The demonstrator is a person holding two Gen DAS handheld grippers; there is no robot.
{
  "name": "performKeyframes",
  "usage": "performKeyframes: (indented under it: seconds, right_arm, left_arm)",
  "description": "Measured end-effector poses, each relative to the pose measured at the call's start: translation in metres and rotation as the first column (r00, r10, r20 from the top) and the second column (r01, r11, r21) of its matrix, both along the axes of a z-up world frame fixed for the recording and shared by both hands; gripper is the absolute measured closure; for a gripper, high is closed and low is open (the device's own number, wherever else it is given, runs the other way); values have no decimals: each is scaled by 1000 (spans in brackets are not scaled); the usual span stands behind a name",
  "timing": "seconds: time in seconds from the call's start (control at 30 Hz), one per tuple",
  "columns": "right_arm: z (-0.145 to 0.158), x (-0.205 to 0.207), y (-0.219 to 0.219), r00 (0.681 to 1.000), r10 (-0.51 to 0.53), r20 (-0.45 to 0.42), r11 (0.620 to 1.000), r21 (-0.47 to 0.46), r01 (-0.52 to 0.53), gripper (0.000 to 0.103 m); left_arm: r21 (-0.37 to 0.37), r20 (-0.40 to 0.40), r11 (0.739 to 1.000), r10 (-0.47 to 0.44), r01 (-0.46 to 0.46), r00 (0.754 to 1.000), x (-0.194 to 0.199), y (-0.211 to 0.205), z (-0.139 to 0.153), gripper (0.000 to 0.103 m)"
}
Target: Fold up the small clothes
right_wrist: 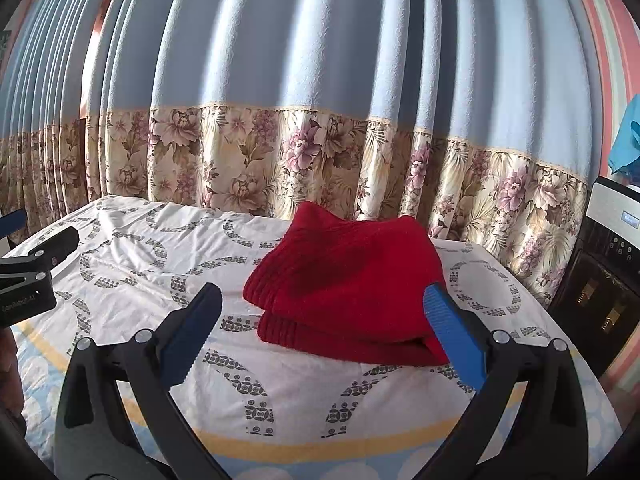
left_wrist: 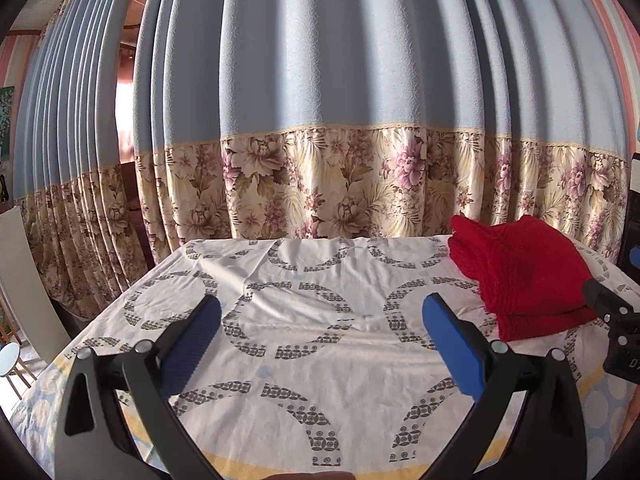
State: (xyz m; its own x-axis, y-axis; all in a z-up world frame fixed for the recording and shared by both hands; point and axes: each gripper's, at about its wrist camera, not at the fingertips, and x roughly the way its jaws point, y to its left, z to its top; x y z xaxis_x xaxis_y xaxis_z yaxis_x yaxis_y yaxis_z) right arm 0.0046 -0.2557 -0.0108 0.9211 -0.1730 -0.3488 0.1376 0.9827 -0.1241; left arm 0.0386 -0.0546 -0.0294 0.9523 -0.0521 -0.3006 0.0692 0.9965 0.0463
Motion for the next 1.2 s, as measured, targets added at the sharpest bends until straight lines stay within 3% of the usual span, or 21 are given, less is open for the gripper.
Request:
performKeyframes:
  seconds: [0.37,0.6,1.2]
  right_arm:
    - [-1,0,-2,1000,2,-6,1000,0,-2,3]
    - [-1,1,-2,1000,3,-8,1000,-2,-3,3]
    - [-2,2,-5,1000,9,-11,1000,1,-9,3]
  left_arm:
    - [-1,5,1000,-28,28,1000,-3,-5,0,2]
    - [1,43,1000,13,-13,999,-7,-7,1,2]
    - [-24,-3,1000,-7,7,1000,-2,1,1,2]
